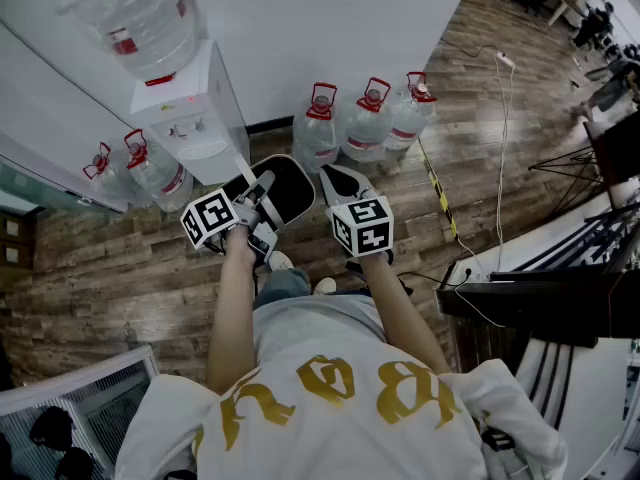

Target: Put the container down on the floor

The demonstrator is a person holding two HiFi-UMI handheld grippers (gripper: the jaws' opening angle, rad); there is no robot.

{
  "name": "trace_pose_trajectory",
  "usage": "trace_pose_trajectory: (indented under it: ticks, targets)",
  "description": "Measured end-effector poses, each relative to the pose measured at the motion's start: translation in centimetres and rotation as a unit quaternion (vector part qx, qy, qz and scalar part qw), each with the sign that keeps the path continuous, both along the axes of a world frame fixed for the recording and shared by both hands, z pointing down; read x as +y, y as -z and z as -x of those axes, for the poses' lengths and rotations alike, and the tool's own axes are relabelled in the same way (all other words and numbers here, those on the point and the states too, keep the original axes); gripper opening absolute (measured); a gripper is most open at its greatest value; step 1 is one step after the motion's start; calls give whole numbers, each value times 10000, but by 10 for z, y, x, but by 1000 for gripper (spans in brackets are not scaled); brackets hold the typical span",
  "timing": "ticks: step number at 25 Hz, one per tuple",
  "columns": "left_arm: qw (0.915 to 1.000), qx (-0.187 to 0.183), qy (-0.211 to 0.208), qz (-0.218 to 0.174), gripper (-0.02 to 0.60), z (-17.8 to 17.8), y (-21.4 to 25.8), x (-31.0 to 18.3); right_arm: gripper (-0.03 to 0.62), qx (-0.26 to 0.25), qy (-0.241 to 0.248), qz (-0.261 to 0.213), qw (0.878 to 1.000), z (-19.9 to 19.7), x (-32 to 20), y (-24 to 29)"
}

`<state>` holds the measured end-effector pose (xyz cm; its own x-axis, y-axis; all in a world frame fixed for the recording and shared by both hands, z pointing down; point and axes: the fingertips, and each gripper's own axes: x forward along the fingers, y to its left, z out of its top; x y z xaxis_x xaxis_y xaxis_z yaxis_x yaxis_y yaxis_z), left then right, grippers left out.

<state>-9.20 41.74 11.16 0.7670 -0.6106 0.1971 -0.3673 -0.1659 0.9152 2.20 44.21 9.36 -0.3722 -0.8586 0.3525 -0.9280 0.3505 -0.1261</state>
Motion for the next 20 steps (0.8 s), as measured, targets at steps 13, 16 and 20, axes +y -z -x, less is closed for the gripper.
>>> trace_pose_trajectory:
  ticks: [13,16,20]
  targets:
    - [9998,-117,-44,146,77,-3,-5,-3,26,-77,-164,17,9998,-16,1,-1]
    - [9998,-150,-39,157,77,-5,-5,-4,26,-229,-231,32,9995,-22,1,-1]
    - [9997,-180,-21,164,77,-5,-5,-12,26,-247,-217,68,9994,-25,-6,-4]
